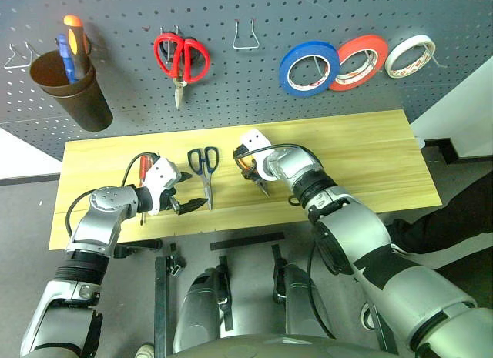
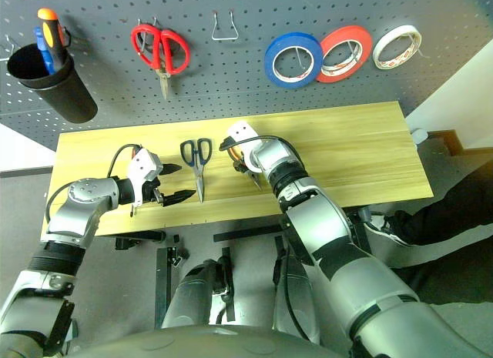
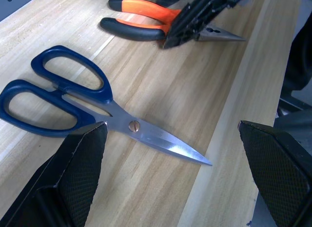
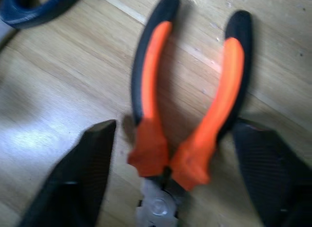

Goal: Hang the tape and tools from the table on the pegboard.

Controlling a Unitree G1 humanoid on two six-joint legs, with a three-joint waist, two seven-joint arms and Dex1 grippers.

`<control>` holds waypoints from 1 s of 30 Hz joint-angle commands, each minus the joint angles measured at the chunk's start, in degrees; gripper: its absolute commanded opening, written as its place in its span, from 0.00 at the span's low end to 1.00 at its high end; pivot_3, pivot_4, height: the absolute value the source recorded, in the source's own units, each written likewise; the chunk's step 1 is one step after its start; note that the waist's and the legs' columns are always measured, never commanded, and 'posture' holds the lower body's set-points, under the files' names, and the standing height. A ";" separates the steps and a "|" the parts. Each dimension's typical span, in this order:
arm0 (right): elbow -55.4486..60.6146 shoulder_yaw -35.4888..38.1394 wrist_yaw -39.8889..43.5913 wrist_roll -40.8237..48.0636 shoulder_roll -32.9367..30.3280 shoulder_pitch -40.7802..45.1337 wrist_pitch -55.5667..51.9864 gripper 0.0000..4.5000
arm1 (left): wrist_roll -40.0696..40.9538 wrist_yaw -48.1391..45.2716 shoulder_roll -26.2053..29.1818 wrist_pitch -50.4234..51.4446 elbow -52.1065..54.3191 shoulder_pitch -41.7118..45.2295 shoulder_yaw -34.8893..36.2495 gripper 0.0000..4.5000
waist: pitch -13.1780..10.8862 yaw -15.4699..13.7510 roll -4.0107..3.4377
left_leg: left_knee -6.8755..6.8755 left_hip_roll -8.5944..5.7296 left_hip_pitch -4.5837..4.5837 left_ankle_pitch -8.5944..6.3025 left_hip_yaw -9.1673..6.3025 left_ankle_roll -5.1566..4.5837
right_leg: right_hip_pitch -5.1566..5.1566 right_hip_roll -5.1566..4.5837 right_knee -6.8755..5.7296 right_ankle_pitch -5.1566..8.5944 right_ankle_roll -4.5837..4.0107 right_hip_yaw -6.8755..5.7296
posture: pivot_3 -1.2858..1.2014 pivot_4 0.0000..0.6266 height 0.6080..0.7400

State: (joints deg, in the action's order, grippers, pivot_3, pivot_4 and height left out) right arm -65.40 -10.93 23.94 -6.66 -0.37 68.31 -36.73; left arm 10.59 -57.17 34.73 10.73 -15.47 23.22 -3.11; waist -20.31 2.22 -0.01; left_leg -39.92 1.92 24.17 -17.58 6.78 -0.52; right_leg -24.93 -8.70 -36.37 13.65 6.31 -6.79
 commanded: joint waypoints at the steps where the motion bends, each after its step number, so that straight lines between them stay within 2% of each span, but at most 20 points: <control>1: -1.60 -0.55 1.80 -0.81 -0.22 -0.63 -2.00 0.49 | 0.47 0.32 0.31 -1.27 0.43 -0.37 1.39 1.00 | 0.01 0.03 0.01 | 0.00 0.00 0.00 0.00 0.02 0.00 | 0.00 0.00 0.00 0.00 0.00 0.00 | 0.55 0.56 1.00; 2: -1.65 -0.95 2.34 -1.22 -0.82 -0.87 -2.08 0.46 | 0.51 0.39 0.30 -1.45 0.03 -0.05 1.54 1.00 | 0.02 0.02 0.02 | 0.01 0.00 0.00 0.00 0.03 0.01 | 0.00 0.00 0.01 0.00 0.00 0.00 | 0.54 0.54 1.00; 7: 0.23 -1.07 6.72 -1.33 -4.48 -0.73 -3.77 0.46 | 0.55 -0.12 0.19 -3.68 -3.40 2.21 1.94 1.00 | 0.19 -0.34 0.20 | 0.00 0.00 0.00 0.01 0.05 0.02 | 0.04 -0.01 0.02 0.00 0.00 -0.01 | 0.53 0.46 1.00; 10: 7.38 -2.07 12.89 -0.76 -8.35 -1.29 -6.86 0.46 | 3.73 -1.87 -0.81 -5.26 -2.02 2.41 3.76 1.00 | 0.25 -0.91 0.24 | -0.02 -0.02 0.09 0.01 0.06 0.02 | 0.03 -0.03 0.10 -0.01 0.01 -0.01 | 0.53 0.42 1.00; 15: 38.92 -1.26 22.87 5.58 -17.89 -8.71 -22.90 0.46 | 13.00 -6.99 -2.48 -6.71 4.79 0.01 8.68 1.00 | 0.66 -1.40 0.29 | -0.10 -0.02 0.89 0.01 -0.06 0.02 | -0.63 -0.03 0.10 -0.02 0.01 -0.15 | 0.51 0.32 1.00; 17: 50.93 2.24 23.46 9.72 -20.37 -11.32 -31.48 0.46 | 15.84 -8.85 -1.67 -5.59 8.11 -1.18 9.99 1.00 | 1.35 -1.05 0.30 | -0.15 -0.04 1.28 0.01 -0.14 0.02 | -0.99 -0.01 0.08 -0.03 0.01 -0.24 | 0.51 0.29 1.00; 19: 58.44 5.72 22.93 12.94 -21.27 -12.60 -37.67 0.46 | 18.16 -9.68 -1.01 -4.28 10.96 -1.56 11.04 1.00 | 2.14 -0.92 0.32 | -0.08 -0.03 1.28 0.01 -0.12 0.02 | -1.02 0.02 0.09 -0.03 0.01 -0.27 | 0.51 0.27 1.00; 27: 79.21 19.09 23.38 27.07 -21.76 -9.80 -52.63 0.46 | 26.96 -10.08 1.89 2.62 19.16 -2.94 16.39 1.00 | 5.37 -1.12 0.62 | -0.18 -0.06 1.17 0.02 -0.16 0.01 | -0.73 -0.01 0.18 -0.06 0.05 -0.29 | 0.50 0.20 1.00; 30: 82.29 22.89 22.67 30.89 -21.39 -7.09 -54.25 0.46 | 28.06 -9.62 2.83 3.39 20.07 -3.19 18.00 1.00 | 6.19 -1.22 0.60 | -0.18 -0.07 1.13 0.02 -0.24 0.02 | -0.66 0.01 0.19 -0.06 0.05 -0.30 | 0.50 0.18 1.00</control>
State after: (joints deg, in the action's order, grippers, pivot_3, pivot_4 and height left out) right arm 13.14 8.62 46.56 21.31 -21.51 58.60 -90.62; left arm 36.98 -66.99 36.69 13.91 2.54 19.98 12.75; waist -14.12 1.01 0.58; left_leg -40.10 1.85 25.28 -17.56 6.48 -0.51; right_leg -25.56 -8.67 -36.18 13.59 6.36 -7.13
